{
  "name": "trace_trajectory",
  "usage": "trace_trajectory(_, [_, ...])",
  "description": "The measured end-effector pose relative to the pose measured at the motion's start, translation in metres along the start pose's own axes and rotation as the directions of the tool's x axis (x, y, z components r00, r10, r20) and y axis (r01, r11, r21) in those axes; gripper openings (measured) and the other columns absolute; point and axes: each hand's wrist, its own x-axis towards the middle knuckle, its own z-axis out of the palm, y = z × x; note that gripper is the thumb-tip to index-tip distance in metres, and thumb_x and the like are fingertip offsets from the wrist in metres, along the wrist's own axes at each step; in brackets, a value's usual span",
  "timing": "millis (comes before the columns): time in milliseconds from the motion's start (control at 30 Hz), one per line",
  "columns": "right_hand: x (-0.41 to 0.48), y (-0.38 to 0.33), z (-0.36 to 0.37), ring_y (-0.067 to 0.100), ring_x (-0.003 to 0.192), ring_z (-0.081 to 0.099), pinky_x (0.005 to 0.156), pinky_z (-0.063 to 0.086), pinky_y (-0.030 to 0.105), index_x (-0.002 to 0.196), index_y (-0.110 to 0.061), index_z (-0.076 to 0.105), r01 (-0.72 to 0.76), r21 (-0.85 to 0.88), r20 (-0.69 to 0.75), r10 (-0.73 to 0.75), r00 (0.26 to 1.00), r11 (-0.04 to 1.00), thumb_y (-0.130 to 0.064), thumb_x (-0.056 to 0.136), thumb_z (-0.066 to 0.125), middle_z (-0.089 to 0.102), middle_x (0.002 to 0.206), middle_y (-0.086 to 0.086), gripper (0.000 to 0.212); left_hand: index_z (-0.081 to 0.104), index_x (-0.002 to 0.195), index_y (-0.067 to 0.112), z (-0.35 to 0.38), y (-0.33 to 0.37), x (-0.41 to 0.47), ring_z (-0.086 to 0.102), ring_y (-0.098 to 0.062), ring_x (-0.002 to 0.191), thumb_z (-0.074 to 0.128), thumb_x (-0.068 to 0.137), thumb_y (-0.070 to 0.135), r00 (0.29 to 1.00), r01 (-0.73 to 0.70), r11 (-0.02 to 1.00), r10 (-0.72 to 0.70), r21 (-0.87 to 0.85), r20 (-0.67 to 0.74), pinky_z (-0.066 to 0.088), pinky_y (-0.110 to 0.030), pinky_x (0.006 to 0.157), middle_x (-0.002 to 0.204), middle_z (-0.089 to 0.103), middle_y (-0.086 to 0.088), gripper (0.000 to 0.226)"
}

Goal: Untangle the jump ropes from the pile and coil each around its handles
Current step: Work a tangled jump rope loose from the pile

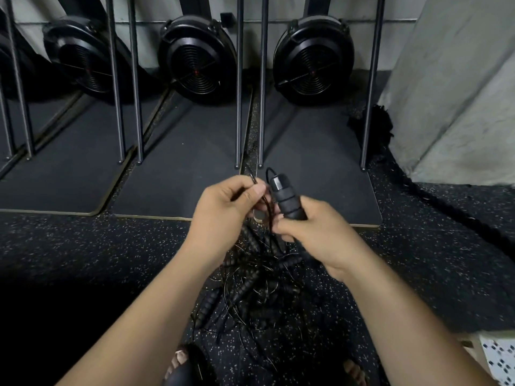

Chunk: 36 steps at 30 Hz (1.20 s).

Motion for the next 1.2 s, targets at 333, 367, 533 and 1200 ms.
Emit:
trace_trajectory(333, [-0.008,-0.012,0.009,0.029,0.078,0.074,0.086,0.061,0.059,0.093,-0.02,0.073,0.174,-0.139,-0.003,-0.176,0.984,0.975,-0.022,0.081,0.09,0.078,0.081,0.0,0.021,0.072,0.103,0.003,-0.018,-0.001,0.011,0.06,-0.016,0.072,0.069,0.104,0.027,0.971,0.116,0.963,-0.162,-0.243,-0.177,0.044,-0.034,0.07,0.077,0.069,-0.002,0.025])
trace_trajectory(367, [-0.009,-0.014,0.007,0.028,0.081,0.076,0.088,0.061,0.06,0.094,-0.02,0.074,0.183,-0.108,-0.012,-0.185,0.983,0.977,-0.02,0.081,0.09,0.079,0.082,-0.002,0.02,0.07,0.105,0.002,-0.017,-0.002,0.011,0.062,-0.018,0.074,0.069,0.104,0.033,0.964,0.142,0.967,-0.184,-0.211,-0.191,0.045,-0.038,0.072,0.078,0.069,-0.002,0.032])
trace_trajectory(533, [-0.018,-0.035,-0.011,0.019,0.081,0.079,0.08,0.066,0.039,0.102,-0.022,0.079,0.197,0.095,-0.134,-0.184,0.974,0.976,-0.012,0.083,0.091,0.082,0.091,-0.001,0.025,0.069,0.115,0.011,-0.006,-0.005,0.004,0.074,-0.02,0.093,0.051,0.112,0.034,0.941,0.33,0.942,-0.322,-0.065,0.107,0.049,-0.04,0.087,0.101,0.078,-0.002,0.029])
trace_trajectory(1200, [-0.007,-0.031,-0.039,0.024,0.101,0.081,0.083,0.065,0.034,0.113,-0.013,0.074,0.185,0.482,-0.32,-0.024,0.947,0.856,-0.007,0.093,0.081,0.083,0.105,0.009,0.022,0.076,0.091,0.027,0.023,-0.028,-0.013,0.072,-0.01,0.076,0.072,0.102,0.028,0.938,-0.093,0.859,-0.093,0.504,0.333,0.056,-0.027,0.075,0.082,0.077,0.006,0.012])
